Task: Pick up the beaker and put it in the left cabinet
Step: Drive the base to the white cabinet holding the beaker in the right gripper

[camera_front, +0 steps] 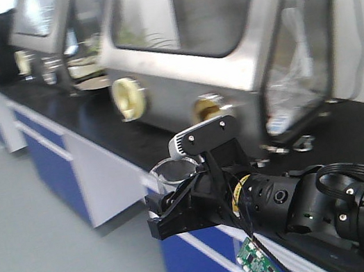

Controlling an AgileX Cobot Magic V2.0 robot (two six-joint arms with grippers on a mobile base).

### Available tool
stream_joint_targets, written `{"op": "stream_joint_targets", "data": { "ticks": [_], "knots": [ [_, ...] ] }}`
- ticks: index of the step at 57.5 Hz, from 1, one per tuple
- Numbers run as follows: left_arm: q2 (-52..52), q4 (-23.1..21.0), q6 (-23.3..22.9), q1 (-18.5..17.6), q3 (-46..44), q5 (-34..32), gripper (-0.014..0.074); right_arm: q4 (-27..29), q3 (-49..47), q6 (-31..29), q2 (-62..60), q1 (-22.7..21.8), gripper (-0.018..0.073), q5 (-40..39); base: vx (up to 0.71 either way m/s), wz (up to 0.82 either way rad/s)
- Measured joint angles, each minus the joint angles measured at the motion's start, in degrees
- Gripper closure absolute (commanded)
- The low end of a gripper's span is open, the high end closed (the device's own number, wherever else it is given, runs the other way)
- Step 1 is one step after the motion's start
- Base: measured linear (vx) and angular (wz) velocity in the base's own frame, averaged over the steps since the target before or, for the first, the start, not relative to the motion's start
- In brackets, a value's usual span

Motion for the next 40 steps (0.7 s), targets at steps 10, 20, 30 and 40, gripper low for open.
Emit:
{"op": "stream_joint_targets", "data": {
  "ticks": [10,20,30,40],
  "knots": [
    [0.00,0.00,0.00,0.00,0.00,0.00,0.0595,0.00,0.00,0.00,0.00,0.00,0.0568,0.00,0.07,0.65],
    [0.00,0.00,0.00,0.00,0.00,0.00,0.0595,0.00,0.00,0.00,0.00,0.00,0.0568,0.00,0.11,0.54],
    [0.00,0.00,0.00,0.00,0.00,0.00,0.0595,0.00,0.00,0.00,0.00,0.00,0.0568,0.00,0.14,0.50],
    [0.00,0.00,0.00,0.00,0.00,0.00,0.0595,0.00,0.00,0.00,0.00,0.00,0.0568,0.00,0.18,0.46]
  ]
}}
